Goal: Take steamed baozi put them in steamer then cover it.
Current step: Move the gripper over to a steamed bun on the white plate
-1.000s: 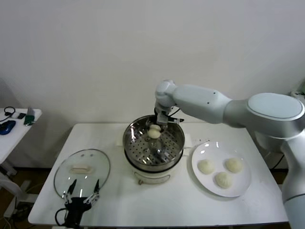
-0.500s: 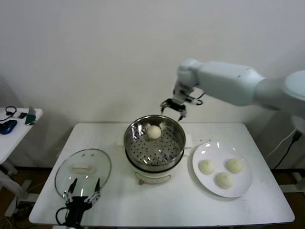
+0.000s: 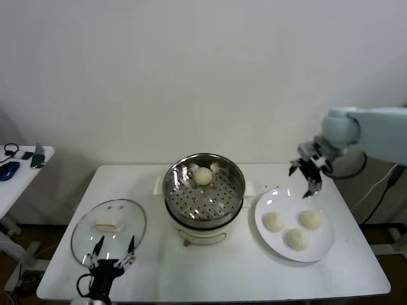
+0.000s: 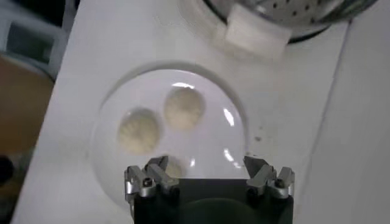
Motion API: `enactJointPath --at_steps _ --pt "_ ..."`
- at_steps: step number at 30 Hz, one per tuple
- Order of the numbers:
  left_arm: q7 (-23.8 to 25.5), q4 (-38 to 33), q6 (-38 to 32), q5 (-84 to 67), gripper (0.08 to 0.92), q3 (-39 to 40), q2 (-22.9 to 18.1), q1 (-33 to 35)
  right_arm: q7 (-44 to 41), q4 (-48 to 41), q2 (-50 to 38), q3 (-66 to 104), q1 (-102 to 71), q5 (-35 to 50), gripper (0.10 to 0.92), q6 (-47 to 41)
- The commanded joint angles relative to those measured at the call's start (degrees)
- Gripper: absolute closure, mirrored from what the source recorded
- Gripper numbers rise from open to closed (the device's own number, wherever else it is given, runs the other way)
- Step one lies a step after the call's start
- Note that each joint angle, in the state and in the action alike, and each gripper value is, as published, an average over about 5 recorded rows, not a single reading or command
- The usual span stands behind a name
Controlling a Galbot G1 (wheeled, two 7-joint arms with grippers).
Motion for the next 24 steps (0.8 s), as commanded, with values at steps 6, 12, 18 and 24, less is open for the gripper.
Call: enactJointPath --at_steps 6,12,18,24 --pt "-0.1 0.6 -0.2 0.0 0.177 -0.1 0.0 0.1 7.8 -6.5 0.5 17.7 -25.0 0.7 0.203 -12.7" --pt "-0.3 0.9 -0.5 -0.1 0.177 -0.4 0.1 0.5 7.7 -13.2 6.0 21.9 -29.7 -0.1 0.203 -11.5" --pt "-0.4 1.2 -0.8 -0.3 0.177 -0.6 0.3 1.0 6.9 -14.2 7.7 22.3 -31.2 -0.3 0.203 -11.8" --pt "-0.3 1.1 -0.7 -0.5 0.177 -0.6 0.5 1.2 6.4 -14.2 7.4 21.2 -31.0 -1.4 0.206 -11.8"
